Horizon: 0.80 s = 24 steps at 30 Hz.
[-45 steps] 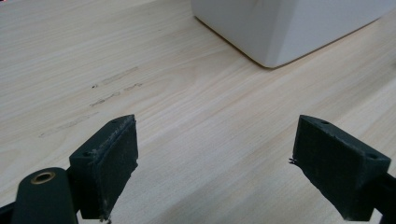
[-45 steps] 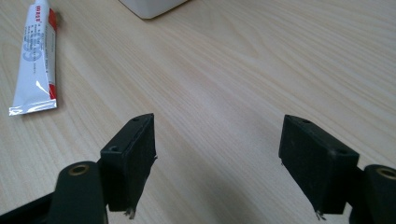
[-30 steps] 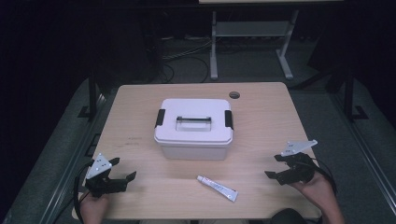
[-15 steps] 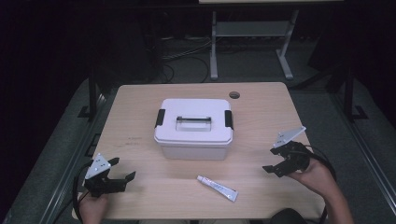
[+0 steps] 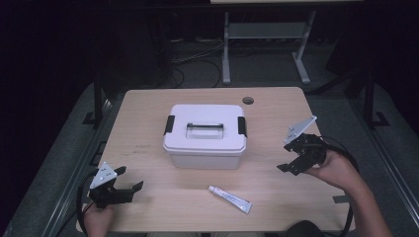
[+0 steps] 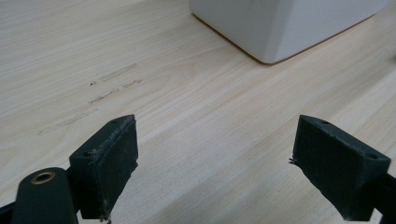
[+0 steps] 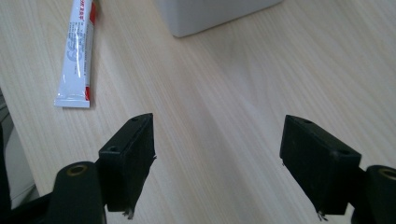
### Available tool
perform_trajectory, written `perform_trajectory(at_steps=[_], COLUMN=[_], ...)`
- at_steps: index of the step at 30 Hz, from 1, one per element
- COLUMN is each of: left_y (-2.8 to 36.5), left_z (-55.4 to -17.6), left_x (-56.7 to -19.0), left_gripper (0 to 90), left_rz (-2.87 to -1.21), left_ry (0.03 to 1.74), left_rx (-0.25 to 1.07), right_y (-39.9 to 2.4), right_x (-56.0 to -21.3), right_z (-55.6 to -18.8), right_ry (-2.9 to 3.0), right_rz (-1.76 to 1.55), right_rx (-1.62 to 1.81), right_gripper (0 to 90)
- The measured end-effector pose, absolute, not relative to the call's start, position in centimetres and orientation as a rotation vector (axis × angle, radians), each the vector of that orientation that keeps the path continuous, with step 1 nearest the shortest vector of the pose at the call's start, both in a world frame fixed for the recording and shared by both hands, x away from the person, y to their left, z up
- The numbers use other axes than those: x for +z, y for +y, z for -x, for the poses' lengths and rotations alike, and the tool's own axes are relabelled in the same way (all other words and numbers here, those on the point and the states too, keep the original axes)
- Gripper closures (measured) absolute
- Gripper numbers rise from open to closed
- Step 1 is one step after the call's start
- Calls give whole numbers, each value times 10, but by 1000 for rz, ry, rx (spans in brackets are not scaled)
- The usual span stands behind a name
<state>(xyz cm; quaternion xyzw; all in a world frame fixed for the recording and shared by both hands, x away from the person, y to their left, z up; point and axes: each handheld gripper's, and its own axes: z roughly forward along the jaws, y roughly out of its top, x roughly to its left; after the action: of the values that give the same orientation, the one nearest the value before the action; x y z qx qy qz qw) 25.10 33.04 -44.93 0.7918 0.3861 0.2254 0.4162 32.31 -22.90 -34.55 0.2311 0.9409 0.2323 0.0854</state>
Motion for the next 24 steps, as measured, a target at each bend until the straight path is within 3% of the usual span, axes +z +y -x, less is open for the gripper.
perform_trajectory(at_steps=[24], left_y=[332], left_z=[-252], left_x=[-449], left_gripper=[134], left_rz=[-1982], left_ry=[970], left_rx=[563], right_y=[-197], right_x=[-293], right_z=[-351], right_ry=[2873], right_rz=[-561], right_rx=[623], right_gripper=[245])
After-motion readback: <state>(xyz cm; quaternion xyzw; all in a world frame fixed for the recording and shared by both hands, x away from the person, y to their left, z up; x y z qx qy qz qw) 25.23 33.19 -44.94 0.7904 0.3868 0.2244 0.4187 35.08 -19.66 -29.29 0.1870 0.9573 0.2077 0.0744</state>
